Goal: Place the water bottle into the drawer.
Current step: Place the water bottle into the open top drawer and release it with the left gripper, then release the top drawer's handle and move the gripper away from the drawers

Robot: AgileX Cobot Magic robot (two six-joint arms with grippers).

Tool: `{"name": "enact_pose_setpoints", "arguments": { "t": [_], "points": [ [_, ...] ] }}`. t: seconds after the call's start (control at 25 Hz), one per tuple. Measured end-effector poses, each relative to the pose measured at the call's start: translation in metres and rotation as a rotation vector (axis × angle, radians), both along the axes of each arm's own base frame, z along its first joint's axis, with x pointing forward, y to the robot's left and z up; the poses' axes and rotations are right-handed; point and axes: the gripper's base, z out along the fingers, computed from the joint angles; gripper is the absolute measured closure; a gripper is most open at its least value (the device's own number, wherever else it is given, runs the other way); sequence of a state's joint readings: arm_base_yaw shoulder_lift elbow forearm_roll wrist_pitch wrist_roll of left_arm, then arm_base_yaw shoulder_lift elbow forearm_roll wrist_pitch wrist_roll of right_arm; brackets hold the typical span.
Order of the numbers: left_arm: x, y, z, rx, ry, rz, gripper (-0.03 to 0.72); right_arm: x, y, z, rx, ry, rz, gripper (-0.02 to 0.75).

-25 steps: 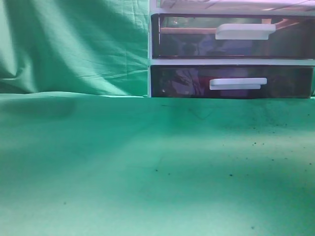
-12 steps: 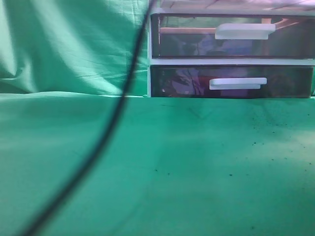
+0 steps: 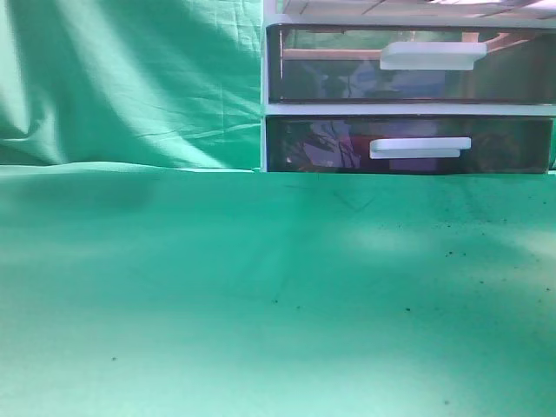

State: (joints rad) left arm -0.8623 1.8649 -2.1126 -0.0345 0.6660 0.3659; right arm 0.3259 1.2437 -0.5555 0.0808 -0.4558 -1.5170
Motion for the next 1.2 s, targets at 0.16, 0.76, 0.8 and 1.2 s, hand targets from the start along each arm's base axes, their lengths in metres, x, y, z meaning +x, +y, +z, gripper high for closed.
{"name": "enact_pose_setpoints", "arguments": {
  "t": [0.16, 0.76, 0.8, 1.2],
  "points": [
    [-0.019, 0.071, 0.041, 0.032, 0.096, 0.392, 0.688, 0.019, 0.006, 0.007, -0.016, -0.008, 0.0, 0.633],
    [-0.125, 0.214, -0.01, 0.061, 0.27, 0.649, 0.688, 0.122, 0.031, 0.01, -0.06, -0.066, -0.033, 0.633],
    [-0.131, 0.22, -0.017, 0.044, 0.28, 0.649, 0.688, 0.127, 0.032, 0.01, -0.06, -0.065, -0.035, 0.633],
    [-0.154, 0.253, -0.021, -0.066, 0.225, 0.69, 0.688, 0.139, 0.034, 0.009, 0.0, -0.032, -0.044, 0.586]
  ]
}}
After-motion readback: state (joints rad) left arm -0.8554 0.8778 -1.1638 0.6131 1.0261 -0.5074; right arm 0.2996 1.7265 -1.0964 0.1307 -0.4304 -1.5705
